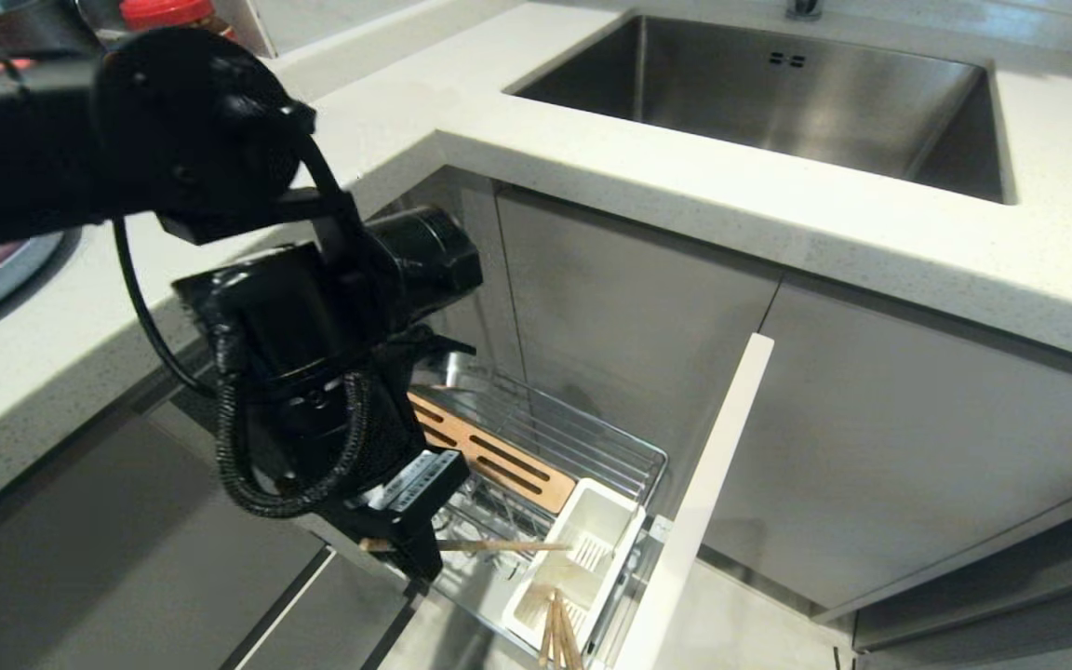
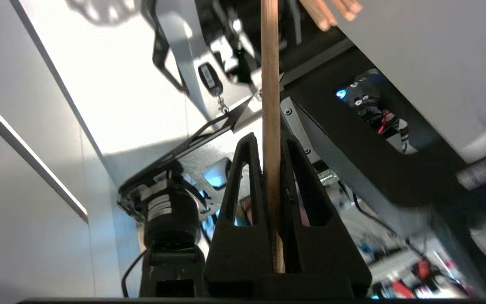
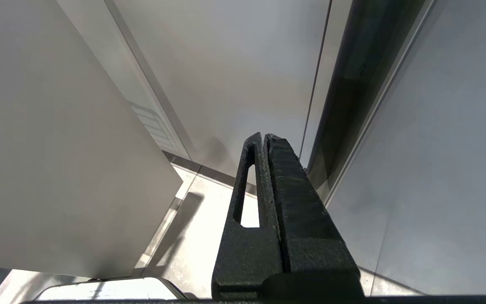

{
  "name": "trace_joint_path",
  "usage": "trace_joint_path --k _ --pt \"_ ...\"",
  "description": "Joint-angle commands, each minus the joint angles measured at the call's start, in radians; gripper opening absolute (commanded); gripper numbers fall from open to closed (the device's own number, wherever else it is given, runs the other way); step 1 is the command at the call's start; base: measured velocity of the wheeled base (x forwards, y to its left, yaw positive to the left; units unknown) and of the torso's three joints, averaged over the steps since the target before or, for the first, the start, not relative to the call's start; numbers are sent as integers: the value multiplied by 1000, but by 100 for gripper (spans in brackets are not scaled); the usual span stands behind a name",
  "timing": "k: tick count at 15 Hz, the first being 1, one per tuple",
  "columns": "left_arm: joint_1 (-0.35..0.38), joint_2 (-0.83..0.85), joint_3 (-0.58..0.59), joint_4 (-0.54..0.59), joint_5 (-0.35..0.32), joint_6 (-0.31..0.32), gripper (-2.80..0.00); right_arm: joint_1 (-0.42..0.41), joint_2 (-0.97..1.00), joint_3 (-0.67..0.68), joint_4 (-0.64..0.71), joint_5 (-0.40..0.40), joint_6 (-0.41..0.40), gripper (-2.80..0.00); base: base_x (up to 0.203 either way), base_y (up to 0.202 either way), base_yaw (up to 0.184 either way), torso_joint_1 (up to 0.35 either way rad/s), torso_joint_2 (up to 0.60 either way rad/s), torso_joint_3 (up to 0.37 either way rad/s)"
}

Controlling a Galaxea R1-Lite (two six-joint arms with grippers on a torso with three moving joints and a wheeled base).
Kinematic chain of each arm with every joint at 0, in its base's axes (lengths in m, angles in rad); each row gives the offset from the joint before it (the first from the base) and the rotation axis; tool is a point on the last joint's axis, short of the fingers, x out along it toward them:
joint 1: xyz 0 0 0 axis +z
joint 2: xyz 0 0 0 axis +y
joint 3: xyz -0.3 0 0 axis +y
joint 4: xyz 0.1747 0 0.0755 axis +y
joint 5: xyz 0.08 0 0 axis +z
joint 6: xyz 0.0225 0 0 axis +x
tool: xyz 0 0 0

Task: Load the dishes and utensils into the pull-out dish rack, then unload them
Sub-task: Take the chopsticks out of the cupboard

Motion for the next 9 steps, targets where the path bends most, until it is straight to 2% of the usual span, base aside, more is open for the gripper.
trace_joint_path --k 1,4,9 --pt "-1 -126 -2 7 7 9 -280 0 -4 0 0 0 1 -280 0 0 0 0 0 0" --pt "-12 -264 -2 7 21 36 -280 0 -4 0 0 0 1 -280 0 0 0 0 0 0" --pt "-55 -508 -1 7 116 54 -280 0 -4 0 0 0 1 -280 0 0 0 0 0 0"
